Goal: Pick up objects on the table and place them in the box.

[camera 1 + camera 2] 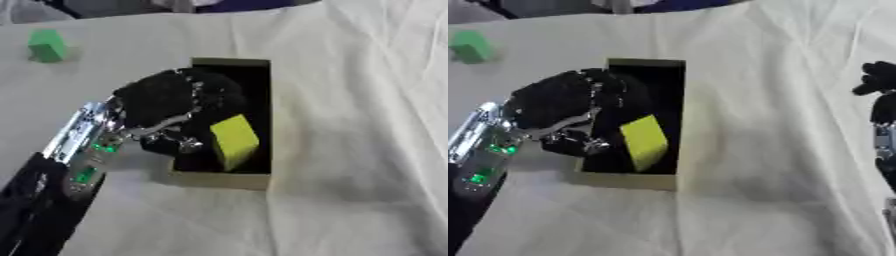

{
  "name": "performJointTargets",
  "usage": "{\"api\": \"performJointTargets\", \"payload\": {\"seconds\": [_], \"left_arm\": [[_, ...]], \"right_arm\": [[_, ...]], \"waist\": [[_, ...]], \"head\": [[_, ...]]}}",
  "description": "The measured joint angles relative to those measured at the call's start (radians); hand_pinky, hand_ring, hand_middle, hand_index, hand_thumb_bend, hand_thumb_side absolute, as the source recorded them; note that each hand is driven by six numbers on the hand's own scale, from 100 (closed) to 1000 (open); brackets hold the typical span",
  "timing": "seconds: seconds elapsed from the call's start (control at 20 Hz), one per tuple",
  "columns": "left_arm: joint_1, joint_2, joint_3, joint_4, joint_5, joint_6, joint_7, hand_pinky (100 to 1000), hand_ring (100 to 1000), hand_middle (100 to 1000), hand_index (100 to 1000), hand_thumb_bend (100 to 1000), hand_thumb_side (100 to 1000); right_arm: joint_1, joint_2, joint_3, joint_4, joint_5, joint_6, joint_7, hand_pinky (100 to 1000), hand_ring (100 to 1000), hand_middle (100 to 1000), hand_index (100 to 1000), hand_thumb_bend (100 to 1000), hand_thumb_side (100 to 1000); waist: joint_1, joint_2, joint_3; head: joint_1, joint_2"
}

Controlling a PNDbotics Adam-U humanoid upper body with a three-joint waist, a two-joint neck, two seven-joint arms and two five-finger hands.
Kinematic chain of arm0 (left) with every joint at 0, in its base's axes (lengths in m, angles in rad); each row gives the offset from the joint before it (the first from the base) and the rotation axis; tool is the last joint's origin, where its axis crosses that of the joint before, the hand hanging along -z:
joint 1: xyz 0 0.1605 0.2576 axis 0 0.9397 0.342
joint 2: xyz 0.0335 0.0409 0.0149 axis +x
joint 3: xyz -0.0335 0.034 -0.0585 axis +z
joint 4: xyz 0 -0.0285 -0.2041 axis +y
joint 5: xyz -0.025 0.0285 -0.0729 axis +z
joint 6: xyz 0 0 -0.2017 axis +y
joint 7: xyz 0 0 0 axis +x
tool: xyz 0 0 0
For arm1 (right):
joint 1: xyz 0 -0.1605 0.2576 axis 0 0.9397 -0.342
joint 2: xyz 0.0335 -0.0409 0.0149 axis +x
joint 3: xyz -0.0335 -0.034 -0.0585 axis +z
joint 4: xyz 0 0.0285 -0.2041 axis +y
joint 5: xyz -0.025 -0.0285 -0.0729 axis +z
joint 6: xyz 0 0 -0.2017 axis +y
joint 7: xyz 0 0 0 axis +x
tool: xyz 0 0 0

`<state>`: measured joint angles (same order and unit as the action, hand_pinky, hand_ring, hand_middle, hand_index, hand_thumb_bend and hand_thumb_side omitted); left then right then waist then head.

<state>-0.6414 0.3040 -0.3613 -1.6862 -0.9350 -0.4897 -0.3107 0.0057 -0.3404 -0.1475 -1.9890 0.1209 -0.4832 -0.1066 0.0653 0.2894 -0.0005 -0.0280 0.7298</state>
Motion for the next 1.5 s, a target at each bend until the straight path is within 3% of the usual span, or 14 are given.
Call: {"api": "performJointTargets", "payload": {"seconds": [0.25,0.65,1.0,1.5], "left_arm": [[0.015,0.033,0.079,-0.073,0.111,0.06,0.022,794,857,826,917,184,100],[0.045,0.171,0.22,-0.12,0.213,0.176,0.034,807,874,844,920,189,101],[0.021,0.315,0.31,-0.041,0.292,0.216,0.054,829,894,866,924,252,100],[-0.017,0.447,0.336,0.181,0.272,0.193,0.05,840,911,881,926,354,100]], "right_arm": [[0.003,0.0,0.0,0.0,0.001,-0.004,-0.005,824,839,550,829,100,717],[0.004,0.0,-0.001,0.0,0.006,-0.009,-0.017,823,838,552,828,100,713],[0.004,-0.008,-0.001,0.0,0.01,-0.02,-0.027,823,837,553,828,100,714],[0.006,-0.008,-0.001,0.0,0.02,-0.027,-0.034,823,837,553,827,100,718]], "waist": [[0.0,0.0,0.003],[-0.001,0.0,0.006],[-0.011,0.0,-0.009],[-0.013,0.003,-0.014]], "head": [[-0.013,-0.001],[-0.032,-0.001],[-0.03,-0.001],[0.004,-0.007]]}}
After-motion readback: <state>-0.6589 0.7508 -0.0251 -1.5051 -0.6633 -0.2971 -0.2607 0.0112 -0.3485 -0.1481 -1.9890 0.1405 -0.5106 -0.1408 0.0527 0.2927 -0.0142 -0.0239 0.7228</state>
